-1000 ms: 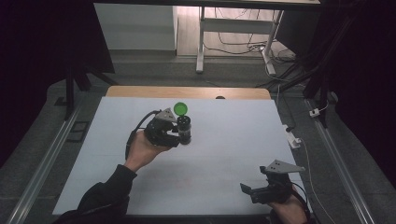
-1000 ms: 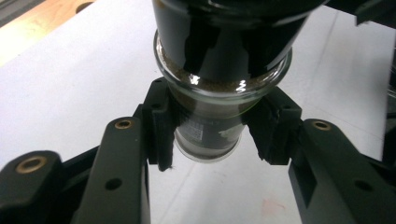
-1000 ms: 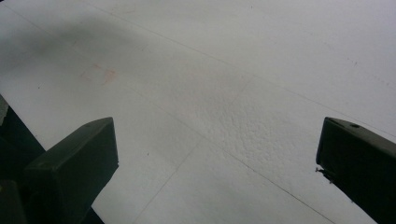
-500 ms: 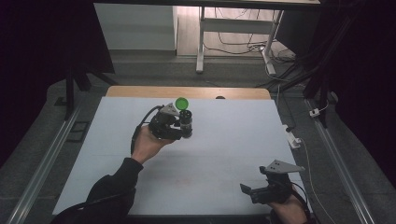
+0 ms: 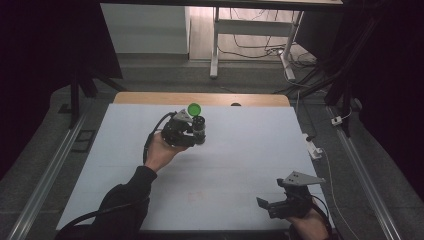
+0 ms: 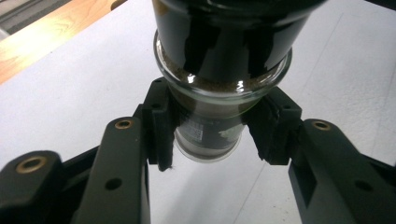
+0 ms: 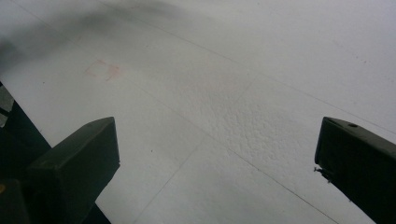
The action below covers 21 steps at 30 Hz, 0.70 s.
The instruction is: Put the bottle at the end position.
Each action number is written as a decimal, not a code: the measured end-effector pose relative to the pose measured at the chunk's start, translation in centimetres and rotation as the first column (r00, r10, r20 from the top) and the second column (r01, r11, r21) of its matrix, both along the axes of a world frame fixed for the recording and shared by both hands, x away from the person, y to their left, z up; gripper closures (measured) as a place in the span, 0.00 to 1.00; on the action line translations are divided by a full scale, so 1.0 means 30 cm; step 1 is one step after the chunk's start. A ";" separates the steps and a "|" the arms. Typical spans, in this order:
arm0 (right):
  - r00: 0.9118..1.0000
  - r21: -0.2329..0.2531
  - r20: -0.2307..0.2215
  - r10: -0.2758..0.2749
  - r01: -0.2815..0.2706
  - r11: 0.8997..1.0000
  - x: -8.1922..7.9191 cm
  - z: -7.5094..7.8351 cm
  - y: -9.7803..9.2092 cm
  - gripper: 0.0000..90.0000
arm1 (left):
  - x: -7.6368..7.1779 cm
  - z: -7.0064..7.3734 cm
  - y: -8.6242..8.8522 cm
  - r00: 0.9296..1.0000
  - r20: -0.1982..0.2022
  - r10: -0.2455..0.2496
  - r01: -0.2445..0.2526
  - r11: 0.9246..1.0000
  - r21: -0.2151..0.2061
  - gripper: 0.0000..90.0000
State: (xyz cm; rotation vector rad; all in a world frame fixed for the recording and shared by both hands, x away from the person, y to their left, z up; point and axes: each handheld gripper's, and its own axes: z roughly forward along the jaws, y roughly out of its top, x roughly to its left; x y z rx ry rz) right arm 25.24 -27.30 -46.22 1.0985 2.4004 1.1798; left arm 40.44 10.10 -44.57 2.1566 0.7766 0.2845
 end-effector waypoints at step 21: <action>1.000 -0.002 -0.008 0.017 -0.017 1.000 0.001 -0.001 0.002 0.01 | 0.060 -0.106 -0.027 0.999 -0.007 0.044 -0.044 0.999 0.020 0.60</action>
